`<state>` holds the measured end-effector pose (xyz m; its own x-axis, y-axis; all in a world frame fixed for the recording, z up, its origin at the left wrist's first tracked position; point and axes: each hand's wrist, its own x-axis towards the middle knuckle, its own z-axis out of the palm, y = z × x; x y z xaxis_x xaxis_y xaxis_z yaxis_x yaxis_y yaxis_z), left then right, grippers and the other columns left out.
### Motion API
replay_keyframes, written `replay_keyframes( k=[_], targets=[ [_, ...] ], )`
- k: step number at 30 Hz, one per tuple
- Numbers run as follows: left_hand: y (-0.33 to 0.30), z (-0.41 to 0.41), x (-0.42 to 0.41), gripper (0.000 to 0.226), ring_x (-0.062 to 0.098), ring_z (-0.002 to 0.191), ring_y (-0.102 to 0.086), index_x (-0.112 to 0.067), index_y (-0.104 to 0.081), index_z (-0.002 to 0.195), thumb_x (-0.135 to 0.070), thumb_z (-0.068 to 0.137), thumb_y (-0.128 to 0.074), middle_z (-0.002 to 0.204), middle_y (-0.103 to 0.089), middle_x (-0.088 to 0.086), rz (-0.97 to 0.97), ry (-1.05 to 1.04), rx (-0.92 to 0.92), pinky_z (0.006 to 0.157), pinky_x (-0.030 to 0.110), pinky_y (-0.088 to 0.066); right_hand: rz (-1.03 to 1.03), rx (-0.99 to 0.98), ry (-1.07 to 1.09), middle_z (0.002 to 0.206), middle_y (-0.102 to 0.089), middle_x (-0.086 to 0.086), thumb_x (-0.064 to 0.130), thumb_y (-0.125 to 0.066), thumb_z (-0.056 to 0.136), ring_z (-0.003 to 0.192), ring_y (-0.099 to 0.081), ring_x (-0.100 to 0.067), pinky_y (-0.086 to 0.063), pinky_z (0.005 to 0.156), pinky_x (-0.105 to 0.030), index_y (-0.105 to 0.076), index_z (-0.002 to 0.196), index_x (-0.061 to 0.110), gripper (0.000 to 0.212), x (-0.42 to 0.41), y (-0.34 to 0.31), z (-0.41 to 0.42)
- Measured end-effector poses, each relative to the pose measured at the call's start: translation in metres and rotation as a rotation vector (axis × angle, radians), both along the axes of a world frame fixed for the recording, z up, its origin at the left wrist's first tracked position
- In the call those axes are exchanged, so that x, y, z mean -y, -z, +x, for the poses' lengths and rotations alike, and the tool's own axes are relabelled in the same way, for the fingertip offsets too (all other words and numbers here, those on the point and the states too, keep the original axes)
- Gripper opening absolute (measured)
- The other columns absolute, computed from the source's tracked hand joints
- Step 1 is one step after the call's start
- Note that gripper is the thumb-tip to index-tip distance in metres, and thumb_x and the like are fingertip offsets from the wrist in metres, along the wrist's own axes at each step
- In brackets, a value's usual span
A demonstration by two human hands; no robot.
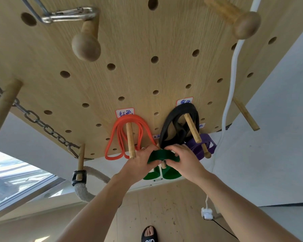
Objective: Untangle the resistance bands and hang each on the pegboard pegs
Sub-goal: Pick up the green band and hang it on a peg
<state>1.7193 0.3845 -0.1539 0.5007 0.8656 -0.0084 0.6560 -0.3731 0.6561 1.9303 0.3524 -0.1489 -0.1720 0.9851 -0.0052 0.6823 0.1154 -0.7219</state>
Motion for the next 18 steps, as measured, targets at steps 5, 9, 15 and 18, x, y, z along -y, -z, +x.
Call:
replay_keyframes(
  k=[5, 9, 15, 18],
  targets=[
    [0.002, 0.000, 0.001, 0.043, 0.013, 0.072, -0.064, -0.027, -0.050, 0.127, -0.057, 0.097, -0.043, 0.091, -0.066, -0.005, 0.143, -0.033, -0.130, 0.062, 0.036, -0.058, 0.014, -0.026, 0.046, 0.109, -0.060, 0.010, 0.025, -0.071, 0.093, 0.091, -0.060, -0.008, -0.055, 0.085, -0.026, -0.060, 0.130, 0.022, 0.039, 0.001, 0.000, -0.005],
    [-0.002, 0.000, -0.003, 0.039, 0.013, 0.077, -0.066, -0.023, -0.053, 0.128, -0.049, 0.099, -0.050, 0.094, -0.068, -0.002, 0.200, -0.045, -0.122, 0.066, 0.034, -0.059, 0.043, -0.045, 0.086, 0.103, -0.057, 0.011, 0.023, -0.071, 0.094, 0.088, -0.058, -0.009, -0.046, 0.079, -0.014, -0.059, 0.128, 0.017, 0.037, -0.003, -0.001, -0.011],
    [0.002, 0.000, -0.002, 0.048, 0.013, 0.075, -0.067, -0.020, -0.057, 0.125, -0.057, 0.095, -0.047, 0.093, -0.070, -0.001, 0.177, -0.056, -0.050, 0.067, 0.030, -0.059, 0.069, -0.114, 0.156, 0.119, -0.062, 0.006, 0.018, -0.073, 0.091, 0.093, -0.057, -0.007, -0.055, 0.084, -0.023, -0.064, 0.129, 0.016, 0.039, 0.002, 0.010, -0.016],
    [0.000, 0.003, -0.002, 0.044, 0.013, 0.074, -0.067, -0.018, -0.057, 0.125, -0.051, 0.096, -0.056, 0.093, -0.072, 0.000, 0.172, -0.063, -0.031, 0.067, 0.024, -0.058, 0.117, -0.148, 0.294, 0.120, -0.064, 0.004, 0.015, -0.073, 0.090, 0.105, -0.060, -0.010, -0.054, 0.090, -0.024, -0.065, 0.128, 0.014, 0.038, 0.010, 0.018, -0.025]
  ],
)
